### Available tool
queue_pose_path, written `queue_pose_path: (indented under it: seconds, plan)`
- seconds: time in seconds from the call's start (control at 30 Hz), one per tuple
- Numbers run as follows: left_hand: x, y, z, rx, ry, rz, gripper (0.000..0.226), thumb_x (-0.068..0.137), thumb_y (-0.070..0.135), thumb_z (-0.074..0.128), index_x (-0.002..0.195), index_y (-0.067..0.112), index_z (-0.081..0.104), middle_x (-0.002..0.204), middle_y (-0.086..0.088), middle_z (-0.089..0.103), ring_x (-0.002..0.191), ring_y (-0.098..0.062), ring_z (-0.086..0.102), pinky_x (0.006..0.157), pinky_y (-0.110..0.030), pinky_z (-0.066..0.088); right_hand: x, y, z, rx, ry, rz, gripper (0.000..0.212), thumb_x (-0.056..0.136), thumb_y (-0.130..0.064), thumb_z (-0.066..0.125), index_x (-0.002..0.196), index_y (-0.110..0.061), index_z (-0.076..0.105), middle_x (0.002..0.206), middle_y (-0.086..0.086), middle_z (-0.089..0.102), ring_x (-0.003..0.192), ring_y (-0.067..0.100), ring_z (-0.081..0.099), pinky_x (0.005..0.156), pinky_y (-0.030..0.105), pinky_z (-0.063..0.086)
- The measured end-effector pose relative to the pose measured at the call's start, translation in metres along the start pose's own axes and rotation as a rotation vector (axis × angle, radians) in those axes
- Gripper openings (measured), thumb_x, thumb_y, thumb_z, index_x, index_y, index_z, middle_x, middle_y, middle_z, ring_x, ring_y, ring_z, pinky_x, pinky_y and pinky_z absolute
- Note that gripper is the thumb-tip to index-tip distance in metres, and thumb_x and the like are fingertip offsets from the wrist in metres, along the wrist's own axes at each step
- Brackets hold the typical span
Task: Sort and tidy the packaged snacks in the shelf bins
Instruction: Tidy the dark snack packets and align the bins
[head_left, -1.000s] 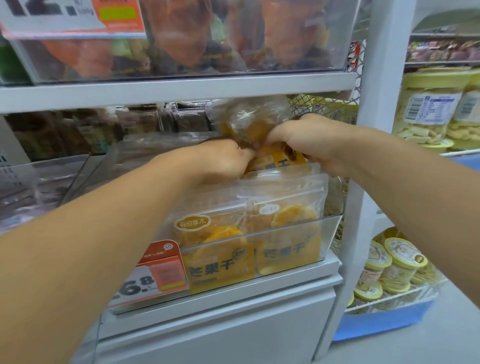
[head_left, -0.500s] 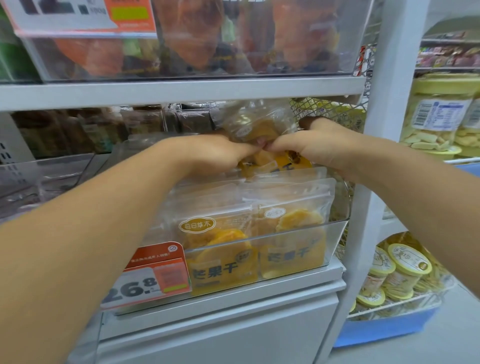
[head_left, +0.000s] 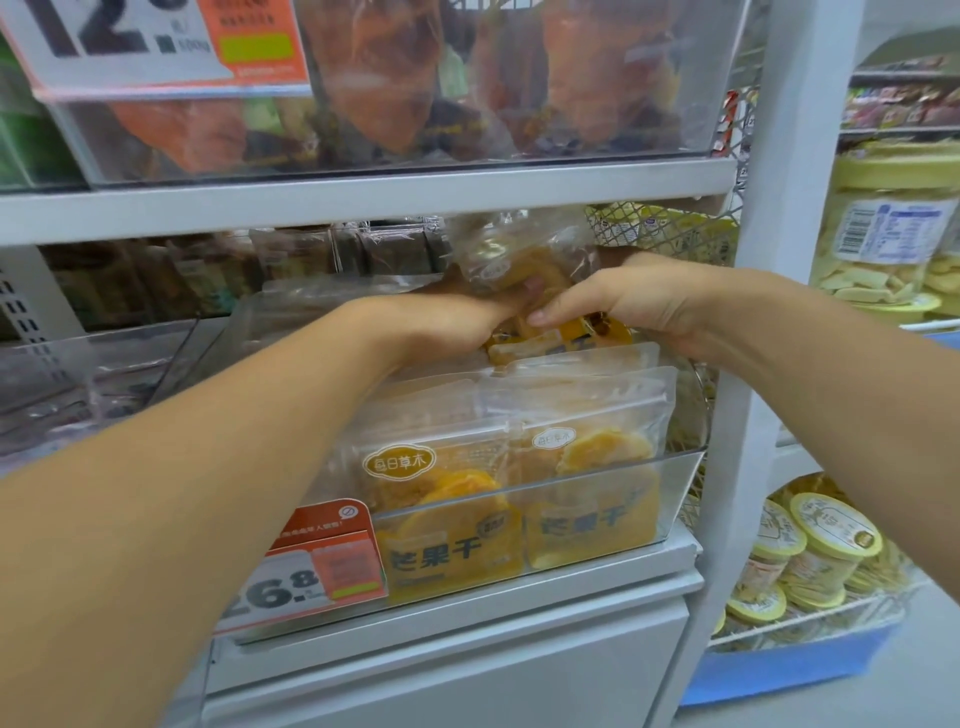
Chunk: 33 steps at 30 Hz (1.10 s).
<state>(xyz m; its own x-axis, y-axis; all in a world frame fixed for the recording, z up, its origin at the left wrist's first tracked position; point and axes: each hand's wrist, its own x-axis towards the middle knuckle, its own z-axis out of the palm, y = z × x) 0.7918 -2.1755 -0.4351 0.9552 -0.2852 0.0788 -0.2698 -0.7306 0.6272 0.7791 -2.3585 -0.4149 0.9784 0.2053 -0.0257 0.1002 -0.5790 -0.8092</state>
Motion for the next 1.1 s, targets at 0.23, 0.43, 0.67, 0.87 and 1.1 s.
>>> queue_pose_path:
  seconds: [0.23,0.43,0.67,0.87,1.1]
  plan:
    - [-0.022,0.022,-0.004,0.251,-0.001,-0.203,0.086,0.089,0.081,0.017,0.146,0.025,0.048,0.143,-0.002,0.052,0.119,-0.021,0.049,0.102,-0.032,0.032,-0.006,0.011,-0.001,-0.013,0.048,-0.090,0.029,0.076,-0.040,0.083,0.101,-0.029,0.071,0.094,-0.021,0.071,0.092,-0.004,0.063,0.071,0.014,0.047]
    - [-0.041,0.019,-0.018,0.425,-0.029,-0.241,0.067,0.103,0.059,0.027,0.146,0.011,0.044,0.151,-0.010,0.044,0.135,-0.028,0.043,0.107,-0.033,0.031,-0.014,0.018,-0.001,-0.149,0.128,-0.092,0.035,0.095,-0.048,0.061,0.114,-0.020,0.069,0.111,-0.001,0.071,0.104,0.017,0.065,0.095,0.033,0.048]
    - [-0.052,0.027,-0.008,0.405,-0.011,-0.242,0.041,0.111,0.023,0.025,0.137,0.004,0.049,0.146,-0.016,0.045,0.131,-0.028,0.044,0.092,-0.026,0.033,-0.029,0.013,-0.001,-0.265,0.046,-0.014,0.054,0.102,-0.049,0.045,0.150,-0.023,0.043,0.155,0.000,0.041,0.141,0.023,0.038,0.112,0.034,0.028]
    - [-0.057,0.018,-0.012,0.343,0.056,-0.145,0.046,0.109,0.039,0.031,0.142,0.012,0.048,0.148,-0.009,0.048,0.127,-0.026,0.047,0.099,-0.030,0.034,-0.038,0.014,0.000,-0.257,0.111,-0.029,0.062,0.103,-0.053,0.040,0.154,-0.020,0.035,0.159,0.002,0.035,0.145,0.024,0.032,0.113,0.034,0.025]
    - [-0.081,0.018,-0.010,0.404,0.084,-0.036,0.049,0.108,0.042,0.026,0.131,0.013,0.057,0.134,-0.007,0.058,0.123,-0.026,0.052,0.091,-0.030,0.035,-0.066,0.008,0.010,-0.340,0.108,-0.054,0.029,0.104,-0.050,0.039,0.101,-0.023,0.051,0.097,-0.003,0.053,0.092,0.021,0.052,0.071,0.032,0.041]
